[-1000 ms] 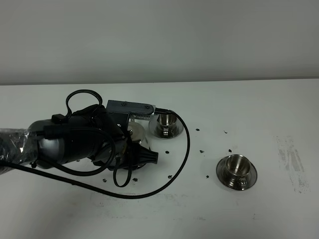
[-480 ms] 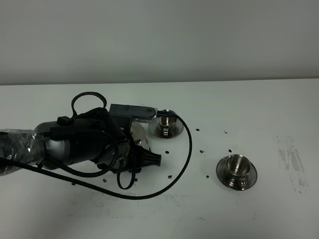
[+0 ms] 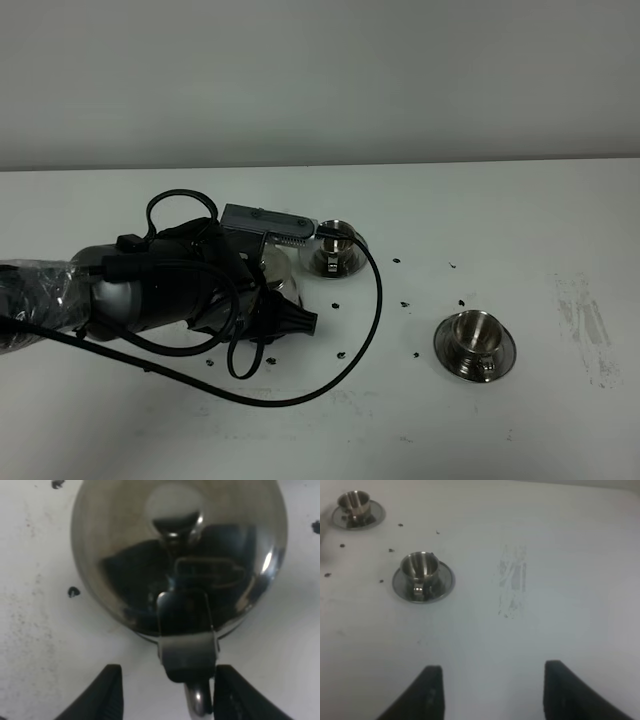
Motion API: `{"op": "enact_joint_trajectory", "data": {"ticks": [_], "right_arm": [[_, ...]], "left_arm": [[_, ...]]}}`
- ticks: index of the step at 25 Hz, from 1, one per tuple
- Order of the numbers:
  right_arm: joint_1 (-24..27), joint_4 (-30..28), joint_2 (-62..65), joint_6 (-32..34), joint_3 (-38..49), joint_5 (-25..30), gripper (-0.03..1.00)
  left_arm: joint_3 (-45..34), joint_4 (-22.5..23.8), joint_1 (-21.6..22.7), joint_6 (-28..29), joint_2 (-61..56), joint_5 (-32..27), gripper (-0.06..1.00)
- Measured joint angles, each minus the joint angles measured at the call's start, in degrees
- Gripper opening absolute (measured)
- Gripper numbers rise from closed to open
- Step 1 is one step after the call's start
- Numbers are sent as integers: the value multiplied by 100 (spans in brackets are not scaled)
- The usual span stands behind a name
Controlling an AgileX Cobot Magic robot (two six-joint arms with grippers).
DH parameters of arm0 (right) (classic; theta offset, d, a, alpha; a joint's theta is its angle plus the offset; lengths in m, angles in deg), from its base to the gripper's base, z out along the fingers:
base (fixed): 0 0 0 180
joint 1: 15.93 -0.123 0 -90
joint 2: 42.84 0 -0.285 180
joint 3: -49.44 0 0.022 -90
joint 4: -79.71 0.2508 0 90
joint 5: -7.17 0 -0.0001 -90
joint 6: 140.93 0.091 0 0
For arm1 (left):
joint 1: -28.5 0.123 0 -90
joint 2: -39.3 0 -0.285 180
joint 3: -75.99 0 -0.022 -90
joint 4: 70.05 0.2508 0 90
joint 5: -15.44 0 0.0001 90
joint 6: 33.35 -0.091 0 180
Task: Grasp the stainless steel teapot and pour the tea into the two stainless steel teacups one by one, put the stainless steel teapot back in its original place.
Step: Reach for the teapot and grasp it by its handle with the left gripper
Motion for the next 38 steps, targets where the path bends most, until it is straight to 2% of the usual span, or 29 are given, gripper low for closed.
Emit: {"op": "enact_joint_trajectory", "data": {"ticks": [13, 18, 20, 28, 32, 35, 38], "right_arm": [[0, 0, 0, 0, 0, -5, 43], [0, 0, 0, 0, 0, -5, 43], [0, 0, 0, 0, 0, -5, 43], [0, 0, 0, 0, 0, -5, 43], [0, 0, 0, 0, 0, -5, 43], [0, 0, 0, 0, 0, -5, 43], [0, 0, 0, 0, 0, -5, 43]], "left_arm": [[0, 24, 179, -819, 0, -157, 43], [0, -41, 220, -1398, 0, -182, 43], [0, -242, 223, -1762, 0, -188, 43], [0, -1639, 224, -3593, -804, -518, 43], [5, -2121, 438, -3609, -996, -610, 43], [5, -2176, 684, -3239, -991, -737, 43], [5, -2189, 883, -3124, -991, -777, 43]]}}
